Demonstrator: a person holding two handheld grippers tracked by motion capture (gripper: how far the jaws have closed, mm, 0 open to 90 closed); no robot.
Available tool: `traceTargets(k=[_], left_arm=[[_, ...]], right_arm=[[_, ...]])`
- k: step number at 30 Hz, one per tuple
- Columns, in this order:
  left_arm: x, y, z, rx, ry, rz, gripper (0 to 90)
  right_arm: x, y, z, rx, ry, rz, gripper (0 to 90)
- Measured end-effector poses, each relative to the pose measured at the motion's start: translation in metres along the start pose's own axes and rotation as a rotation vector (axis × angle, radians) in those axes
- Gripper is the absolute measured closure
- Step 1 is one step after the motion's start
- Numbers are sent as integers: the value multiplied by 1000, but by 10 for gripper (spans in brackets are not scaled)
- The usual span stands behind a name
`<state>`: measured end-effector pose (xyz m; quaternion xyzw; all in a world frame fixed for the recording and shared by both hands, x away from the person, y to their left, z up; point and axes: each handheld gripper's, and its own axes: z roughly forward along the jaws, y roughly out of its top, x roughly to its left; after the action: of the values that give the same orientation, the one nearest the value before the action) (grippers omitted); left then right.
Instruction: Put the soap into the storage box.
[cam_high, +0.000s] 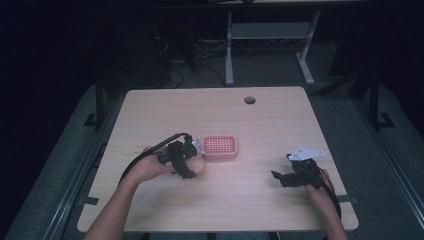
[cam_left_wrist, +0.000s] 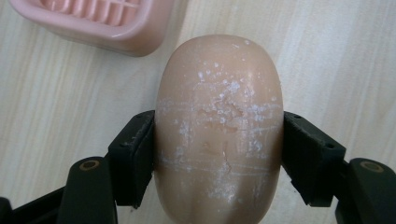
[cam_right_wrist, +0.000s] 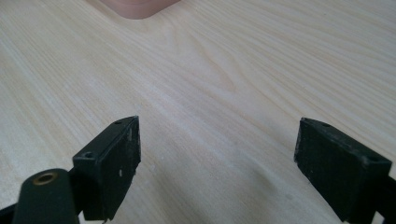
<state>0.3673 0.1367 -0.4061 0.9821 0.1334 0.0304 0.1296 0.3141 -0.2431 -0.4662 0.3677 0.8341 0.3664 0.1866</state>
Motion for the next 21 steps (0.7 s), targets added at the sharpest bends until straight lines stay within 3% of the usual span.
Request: traceTargets(k=[21], left_arm=[[13,19,-2,-4,-9,15,319]], right_arm=[[3,2,0,-7,4,5,139]])
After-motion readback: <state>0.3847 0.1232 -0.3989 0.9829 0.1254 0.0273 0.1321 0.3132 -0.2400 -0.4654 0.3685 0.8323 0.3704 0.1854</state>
